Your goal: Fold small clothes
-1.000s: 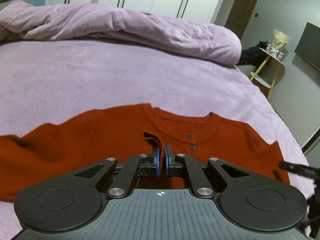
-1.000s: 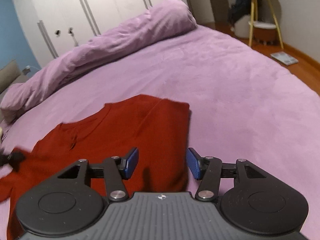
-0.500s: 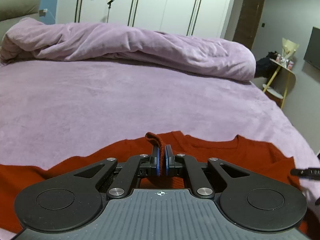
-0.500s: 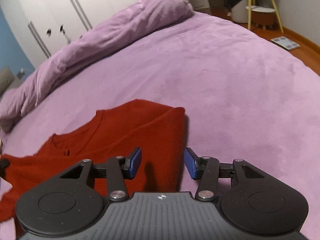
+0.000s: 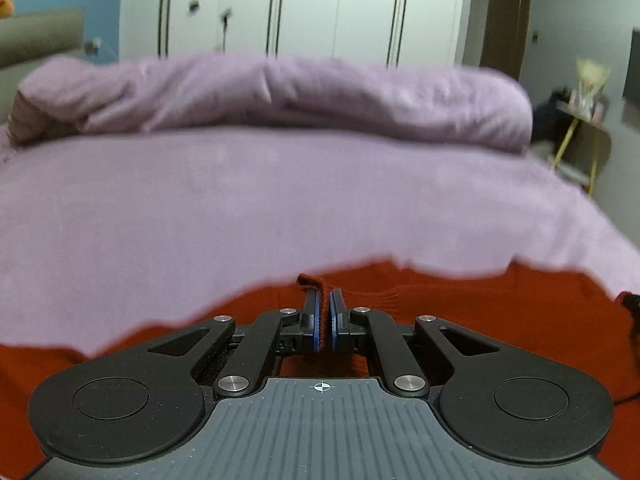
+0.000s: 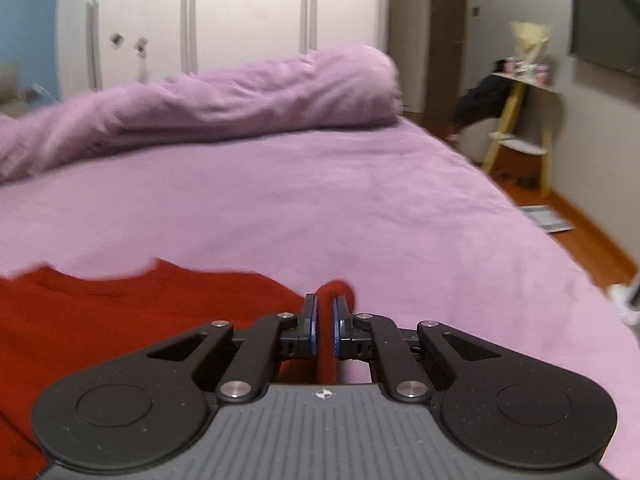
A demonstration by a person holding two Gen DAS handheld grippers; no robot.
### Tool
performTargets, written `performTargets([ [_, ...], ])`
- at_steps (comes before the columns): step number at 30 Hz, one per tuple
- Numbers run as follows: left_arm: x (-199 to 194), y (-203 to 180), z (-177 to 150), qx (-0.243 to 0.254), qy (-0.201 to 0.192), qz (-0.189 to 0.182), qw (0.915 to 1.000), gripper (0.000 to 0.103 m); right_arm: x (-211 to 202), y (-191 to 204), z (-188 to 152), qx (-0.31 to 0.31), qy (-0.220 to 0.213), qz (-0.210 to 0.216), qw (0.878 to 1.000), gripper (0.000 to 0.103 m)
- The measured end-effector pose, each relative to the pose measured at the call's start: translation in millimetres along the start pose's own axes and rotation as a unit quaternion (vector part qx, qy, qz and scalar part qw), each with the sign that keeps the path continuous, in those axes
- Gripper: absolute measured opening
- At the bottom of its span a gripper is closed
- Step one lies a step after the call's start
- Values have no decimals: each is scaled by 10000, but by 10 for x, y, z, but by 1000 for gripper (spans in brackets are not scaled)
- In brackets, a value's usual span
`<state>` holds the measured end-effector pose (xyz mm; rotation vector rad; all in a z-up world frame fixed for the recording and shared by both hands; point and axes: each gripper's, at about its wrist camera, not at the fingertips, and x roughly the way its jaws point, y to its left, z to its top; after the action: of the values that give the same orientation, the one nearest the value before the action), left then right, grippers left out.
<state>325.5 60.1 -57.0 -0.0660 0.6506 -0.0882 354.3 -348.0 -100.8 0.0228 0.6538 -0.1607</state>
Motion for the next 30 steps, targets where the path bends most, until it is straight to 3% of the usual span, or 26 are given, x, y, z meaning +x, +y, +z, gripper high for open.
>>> performTargets([
  [4,173,-1,-128,141,325,131,9993,7,123,-24,-60,44,111,-56,9999,7],
  [7,87,70,-89,-106,122,21,9999,7,5,-3,29,-10,-225,-126,9997,5],
  [9,60,86,-35,-193,2,39,9998,7,-55,5,44,-108,-515,-419,9977,0],
  [10,77,71,-16,-170,9,62,9998,7,-26,-18,47,-95,-450,-487,9978,0],
  [12,127,58,-17,-124,140,72,9998,8,49,-82,67,114,-28,-407,9991,0],
  [15,147,70,-106,-96,242,54,9996,8,-195,-135,-5,647,140,281,9974,2],
  [17,168,108,-160,-215,340,57,9992,8,-478,-190,-140,1271,323,1019,9861,13],
  [19,186,150,-197,-376,434,57,9983,8,-686,-260,-368,1965,507,1670,9648,49],
  [20,192,162,-201,-419,464,71,9980,8,-732,-272,-481,2239,664,1860,9544,54],
  [22,186,172,-184,-465,499,63,9977,8,-753,-291,-698,2596,987,2022,9392,53],
  [27,108,181,-140,-519,511,14,9973,8,-607,-319,-691,3202,1200,1704,9241,48],
  [30,90,206,-154,-534,531,25,9972,8,-625,-284,-586,3104,1369,1627,9265,48],
])
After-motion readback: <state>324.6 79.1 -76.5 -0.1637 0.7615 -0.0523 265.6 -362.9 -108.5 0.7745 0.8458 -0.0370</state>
